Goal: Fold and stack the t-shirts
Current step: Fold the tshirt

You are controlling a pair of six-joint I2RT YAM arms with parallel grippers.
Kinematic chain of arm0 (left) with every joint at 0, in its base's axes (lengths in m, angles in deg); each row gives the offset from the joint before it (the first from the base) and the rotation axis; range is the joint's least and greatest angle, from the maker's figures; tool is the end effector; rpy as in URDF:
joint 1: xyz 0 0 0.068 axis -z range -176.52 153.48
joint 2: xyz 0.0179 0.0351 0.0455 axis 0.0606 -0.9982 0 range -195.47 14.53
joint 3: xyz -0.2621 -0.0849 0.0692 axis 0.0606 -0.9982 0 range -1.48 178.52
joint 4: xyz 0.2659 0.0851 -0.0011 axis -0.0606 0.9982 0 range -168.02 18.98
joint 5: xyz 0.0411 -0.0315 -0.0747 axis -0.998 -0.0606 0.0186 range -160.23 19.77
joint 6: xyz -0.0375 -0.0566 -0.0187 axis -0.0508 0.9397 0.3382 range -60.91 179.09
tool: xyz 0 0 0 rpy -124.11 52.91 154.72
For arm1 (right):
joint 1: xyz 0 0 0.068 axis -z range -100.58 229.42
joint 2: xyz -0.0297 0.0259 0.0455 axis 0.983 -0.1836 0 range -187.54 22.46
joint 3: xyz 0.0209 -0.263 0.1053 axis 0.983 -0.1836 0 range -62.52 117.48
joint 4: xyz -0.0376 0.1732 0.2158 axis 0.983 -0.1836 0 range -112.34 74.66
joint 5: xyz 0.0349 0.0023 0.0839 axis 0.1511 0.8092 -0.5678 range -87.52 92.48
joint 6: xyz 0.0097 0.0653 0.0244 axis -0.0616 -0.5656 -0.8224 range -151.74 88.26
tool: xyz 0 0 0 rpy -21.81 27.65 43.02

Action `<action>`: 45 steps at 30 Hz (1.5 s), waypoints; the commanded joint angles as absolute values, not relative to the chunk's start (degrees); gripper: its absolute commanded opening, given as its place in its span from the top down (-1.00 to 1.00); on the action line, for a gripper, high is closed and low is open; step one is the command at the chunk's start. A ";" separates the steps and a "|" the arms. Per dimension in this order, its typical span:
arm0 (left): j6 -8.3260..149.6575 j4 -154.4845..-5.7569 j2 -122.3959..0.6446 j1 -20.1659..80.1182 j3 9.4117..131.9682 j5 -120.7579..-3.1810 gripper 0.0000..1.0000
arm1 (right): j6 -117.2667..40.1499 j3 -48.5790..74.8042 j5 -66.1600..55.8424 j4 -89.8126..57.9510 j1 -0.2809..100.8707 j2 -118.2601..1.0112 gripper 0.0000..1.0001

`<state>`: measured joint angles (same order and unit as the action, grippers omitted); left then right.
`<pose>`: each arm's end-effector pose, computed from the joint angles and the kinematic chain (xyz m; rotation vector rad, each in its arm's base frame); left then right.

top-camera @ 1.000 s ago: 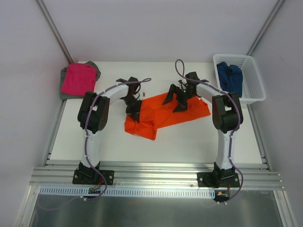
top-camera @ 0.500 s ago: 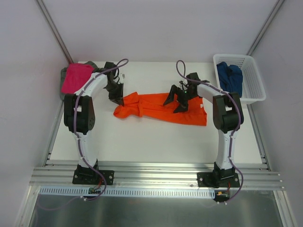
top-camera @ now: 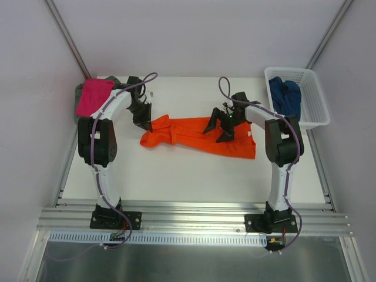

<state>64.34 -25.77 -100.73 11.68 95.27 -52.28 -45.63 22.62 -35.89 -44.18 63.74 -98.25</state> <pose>0.4422 -0.0817 0.2143 0.1472 2.8013 -0.4954 0.4350 0.1592 0.1383 -0.2548 2.6868 1.0612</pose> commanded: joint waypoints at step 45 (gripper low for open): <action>60.94 -23.61 -103.50 4.09 102.32 -66.71 1.00 | -39.65 12.54 -29.25 -49.52 63.78 -91.10 -0.92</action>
